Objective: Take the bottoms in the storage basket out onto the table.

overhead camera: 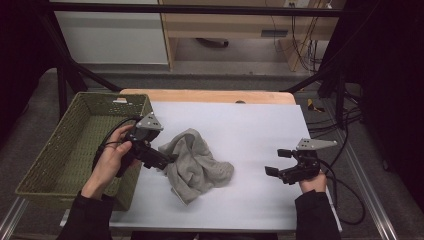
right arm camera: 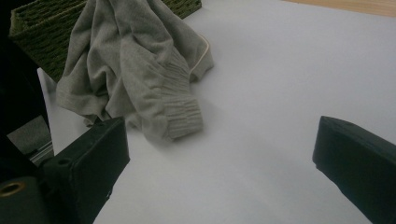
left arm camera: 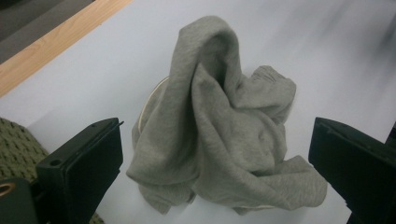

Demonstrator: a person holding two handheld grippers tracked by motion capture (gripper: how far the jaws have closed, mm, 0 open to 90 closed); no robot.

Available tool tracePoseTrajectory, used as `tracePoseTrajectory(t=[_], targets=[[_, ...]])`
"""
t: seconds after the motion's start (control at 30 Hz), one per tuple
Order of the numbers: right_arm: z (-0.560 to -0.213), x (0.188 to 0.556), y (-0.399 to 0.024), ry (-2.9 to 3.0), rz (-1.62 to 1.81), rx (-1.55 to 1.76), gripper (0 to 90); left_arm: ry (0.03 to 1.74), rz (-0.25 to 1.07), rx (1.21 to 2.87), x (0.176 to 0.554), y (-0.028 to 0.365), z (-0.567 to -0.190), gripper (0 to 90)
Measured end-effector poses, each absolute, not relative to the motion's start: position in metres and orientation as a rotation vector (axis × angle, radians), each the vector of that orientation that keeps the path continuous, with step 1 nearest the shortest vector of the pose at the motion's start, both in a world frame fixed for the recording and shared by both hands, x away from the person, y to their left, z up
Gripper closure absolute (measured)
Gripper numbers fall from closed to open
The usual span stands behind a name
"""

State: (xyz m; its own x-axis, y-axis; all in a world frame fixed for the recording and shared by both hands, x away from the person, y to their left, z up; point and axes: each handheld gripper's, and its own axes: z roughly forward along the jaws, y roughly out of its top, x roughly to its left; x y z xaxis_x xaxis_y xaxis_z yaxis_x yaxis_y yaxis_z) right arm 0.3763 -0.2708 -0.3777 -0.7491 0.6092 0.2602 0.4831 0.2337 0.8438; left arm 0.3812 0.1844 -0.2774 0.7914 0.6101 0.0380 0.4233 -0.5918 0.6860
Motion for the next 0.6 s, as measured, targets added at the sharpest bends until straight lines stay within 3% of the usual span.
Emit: tracePoseTrajectory(t=[0.6], targets=[[-0.378,0.377,-0.270,2.370,1.541,1.055,4.2,0.823,0.372,2.255,0.374,0.223,-0.290,3.0]])
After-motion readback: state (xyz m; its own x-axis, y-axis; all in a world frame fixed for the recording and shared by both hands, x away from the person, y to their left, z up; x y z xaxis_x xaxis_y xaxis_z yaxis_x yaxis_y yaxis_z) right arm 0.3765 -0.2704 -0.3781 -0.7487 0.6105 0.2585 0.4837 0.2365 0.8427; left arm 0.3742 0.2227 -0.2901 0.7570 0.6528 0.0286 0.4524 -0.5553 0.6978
